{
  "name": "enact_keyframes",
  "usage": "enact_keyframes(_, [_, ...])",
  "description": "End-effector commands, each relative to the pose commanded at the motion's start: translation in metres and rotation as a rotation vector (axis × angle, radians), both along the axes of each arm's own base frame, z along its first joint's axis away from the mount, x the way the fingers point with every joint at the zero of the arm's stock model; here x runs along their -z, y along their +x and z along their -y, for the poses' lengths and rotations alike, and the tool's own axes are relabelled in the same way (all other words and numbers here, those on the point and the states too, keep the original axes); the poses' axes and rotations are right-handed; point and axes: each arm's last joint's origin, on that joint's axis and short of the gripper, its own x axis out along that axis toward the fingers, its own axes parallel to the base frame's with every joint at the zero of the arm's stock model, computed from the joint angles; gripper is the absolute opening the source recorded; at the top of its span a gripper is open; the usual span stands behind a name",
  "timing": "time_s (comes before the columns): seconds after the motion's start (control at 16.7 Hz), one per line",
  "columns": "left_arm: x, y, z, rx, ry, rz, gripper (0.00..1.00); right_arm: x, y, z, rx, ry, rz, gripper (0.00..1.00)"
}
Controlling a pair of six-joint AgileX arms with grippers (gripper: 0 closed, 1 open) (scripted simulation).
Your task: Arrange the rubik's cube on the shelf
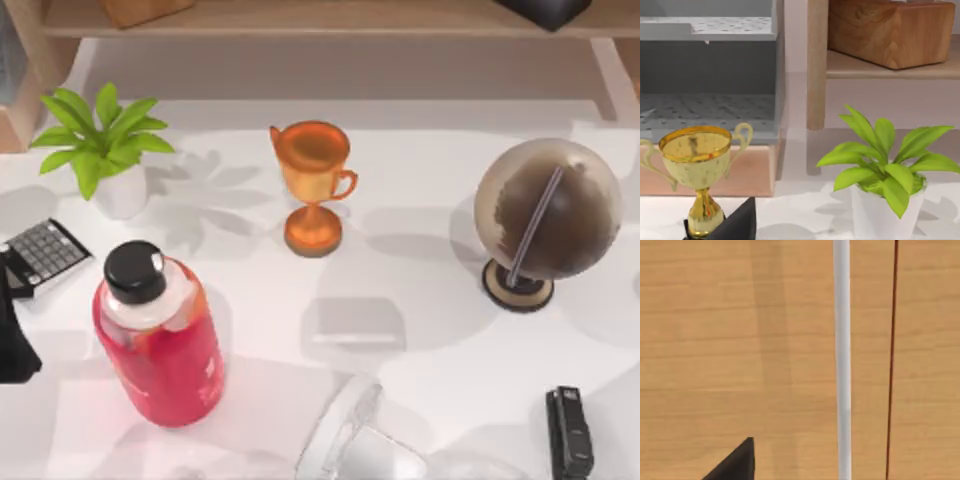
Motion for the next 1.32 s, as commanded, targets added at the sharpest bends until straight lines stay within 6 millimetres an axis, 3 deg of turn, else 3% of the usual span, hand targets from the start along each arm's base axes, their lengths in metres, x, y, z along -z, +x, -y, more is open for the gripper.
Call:
enact_keyframes(0.18, [0.0, 0.0, 0.0, 0.0, 0.0, 0.0, 1.0, 0.016, 0.004, 0.009, 0.003, -0.055, 0.006, 1.0])
enact_keyframes(0.54, [0.0, 0.0, 0.0, 0.0, 0.0, 0.0, 1.0, 0.017, 0.005, 0.007, 0.0, -0.054, 0.003, 1.0])
enact_keyframes(0.9, [0.0, 0.0, 0.0, 0.0, 0.0, 0.0, 1.0, 0.016, 0.027, 0.009, 0.003, -0.057, 0.006, 1.0])
enact_keyframes(1.14, [0.0, 0.0, 0.0, 0.0, 0.0, 0.0, 1.0, 0.016, 0.029, 0.009, 0.003, -0.057, 0.006, 1.0])
enact_keyframes(1.32, [0.0, 0.0, 0.0, 0.0, 0.0, 0.0, 1.0, 0.016, 0.029, 0.009, 0.003, -0.057, 0.006, 0.77])
